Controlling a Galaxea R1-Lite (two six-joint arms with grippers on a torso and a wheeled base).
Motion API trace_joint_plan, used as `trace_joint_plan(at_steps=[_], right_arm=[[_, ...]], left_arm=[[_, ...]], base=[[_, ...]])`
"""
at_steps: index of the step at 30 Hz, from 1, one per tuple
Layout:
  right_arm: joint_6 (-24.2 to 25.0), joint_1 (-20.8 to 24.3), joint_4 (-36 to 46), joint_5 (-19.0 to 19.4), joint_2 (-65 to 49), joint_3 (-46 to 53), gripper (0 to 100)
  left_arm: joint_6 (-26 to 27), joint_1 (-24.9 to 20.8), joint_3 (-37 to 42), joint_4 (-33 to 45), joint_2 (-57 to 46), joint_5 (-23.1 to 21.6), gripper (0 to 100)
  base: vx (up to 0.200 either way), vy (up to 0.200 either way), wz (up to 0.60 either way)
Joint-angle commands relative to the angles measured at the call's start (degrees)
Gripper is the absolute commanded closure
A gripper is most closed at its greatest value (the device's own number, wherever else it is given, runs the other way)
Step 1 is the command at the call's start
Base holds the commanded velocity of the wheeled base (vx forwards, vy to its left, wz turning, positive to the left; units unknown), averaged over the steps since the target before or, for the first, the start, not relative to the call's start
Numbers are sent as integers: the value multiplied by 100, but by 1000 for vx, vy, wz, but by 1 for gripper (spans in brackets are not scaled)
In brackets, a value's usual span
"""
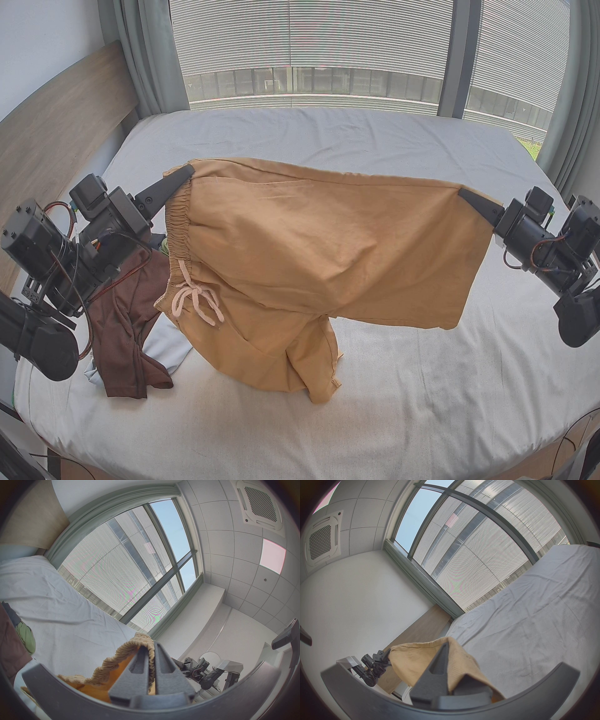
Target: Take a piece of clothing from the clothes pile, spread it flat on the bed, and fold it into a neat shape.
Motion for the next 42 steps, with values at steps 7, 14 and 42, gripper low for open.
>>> trace_joint_plan(at_steps=[7,14,42], right_arm=[[-95,-106,730,1,-697,-539,100],[-253,-168,1293,10,-995,-759,100],[-806,-344,1231,45,-661,-319,100]], left_arm=[[4,191,57,25,62,11,100],[4,305,101,34,212,11,100],[22,604,215,8,10,-51,100]], base=[[0,0,0],[0,0,0],[0,0,0]])
